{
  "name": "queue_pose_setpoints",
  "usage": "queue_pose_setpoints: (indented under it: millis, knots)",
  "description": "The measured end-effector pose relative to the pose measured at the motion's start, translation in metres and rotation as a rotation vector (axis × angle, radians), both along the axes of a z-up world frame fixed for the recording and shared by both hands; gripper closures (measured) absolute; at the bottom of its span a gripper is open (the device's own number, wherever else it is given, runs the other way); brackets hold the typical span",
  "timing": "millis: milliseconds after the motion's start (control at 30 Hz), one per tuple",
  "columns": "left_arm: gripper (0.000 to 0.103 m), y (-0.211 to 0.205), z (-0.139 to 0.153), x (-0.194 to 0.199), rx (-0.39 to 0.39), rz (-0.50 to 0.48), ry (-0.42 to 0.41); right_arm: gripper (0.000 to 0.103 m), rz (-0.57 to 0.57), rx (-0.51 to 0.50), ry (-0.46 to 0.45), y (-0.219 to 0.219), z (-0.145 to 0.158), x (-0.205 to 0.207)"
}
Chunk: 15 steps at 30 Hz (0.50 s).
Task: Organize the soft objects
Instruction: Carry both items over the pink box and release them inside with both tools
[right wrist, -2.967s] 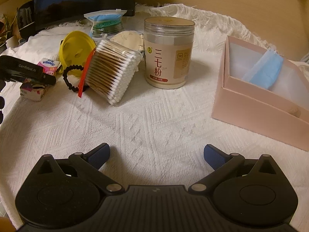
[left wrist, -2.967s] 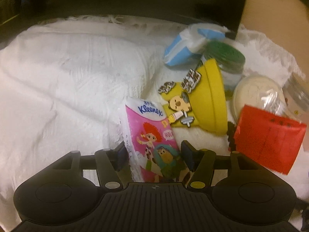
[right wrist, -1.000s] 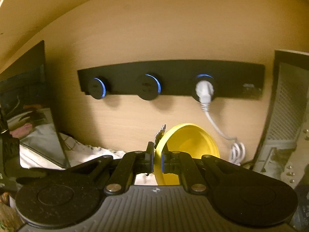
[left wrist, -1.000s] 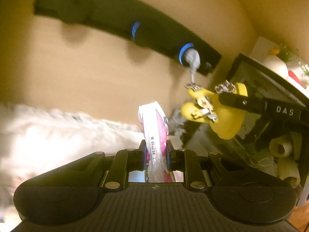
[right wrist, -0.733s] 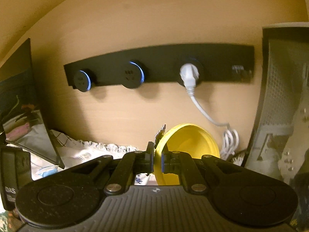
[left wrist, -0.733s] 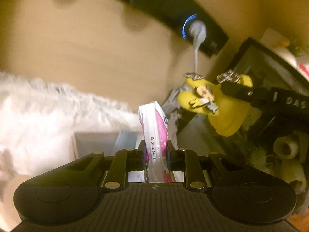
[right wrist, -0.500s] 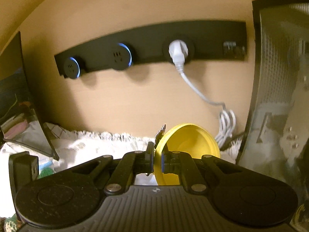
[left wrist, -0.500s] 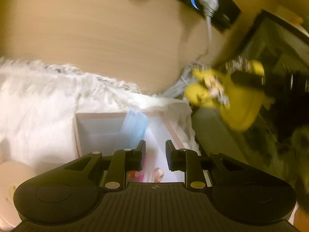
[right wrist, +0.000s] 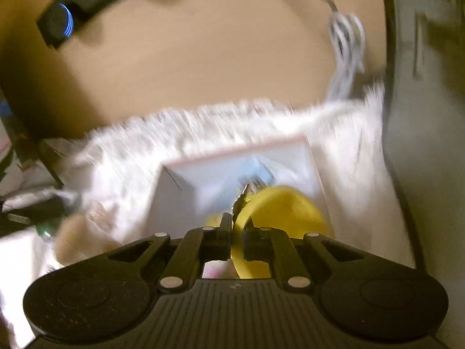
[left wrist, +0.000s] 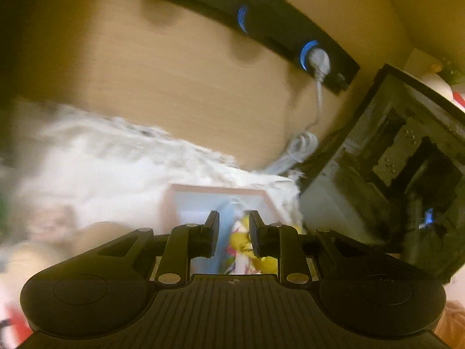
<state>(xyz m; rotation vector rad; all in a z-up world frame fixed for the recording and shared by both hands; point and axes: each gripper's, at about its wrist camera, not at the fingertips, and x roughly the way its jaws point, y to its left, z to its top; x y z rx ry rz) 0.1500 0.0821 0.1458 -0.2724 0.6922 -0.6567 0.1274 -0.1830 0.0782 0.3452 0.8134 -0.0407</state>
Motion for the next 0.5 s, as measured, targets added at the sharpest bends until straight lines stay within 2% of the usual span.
queue_pose_setpoints:
  millis: [133,267,367,500]
  knots:
    - [0.078,0.062,-0.005,-0.017,0.032,0.147,0.005,0.092,0.013,0.045,0.014,0.005,-0.013,0.005]
    - [0.078,0.124,-0.024,-0.031,0.021,0.323,0.062,0.091,0.048,-0.002,0.021,0.024,-0.010,0.010]
    - [0.078,0.163,-0.037,-0.043,0.018,0.415,0.099,0.082,0.059,-0.058,0.034,0.032,-0.008,0.002]
    - [0.078,0.202,-0.056,-0.055,0.020,0.503,0.148,0.061,0.057,-0.147,0.038,0.036,-0.003,-0.015]
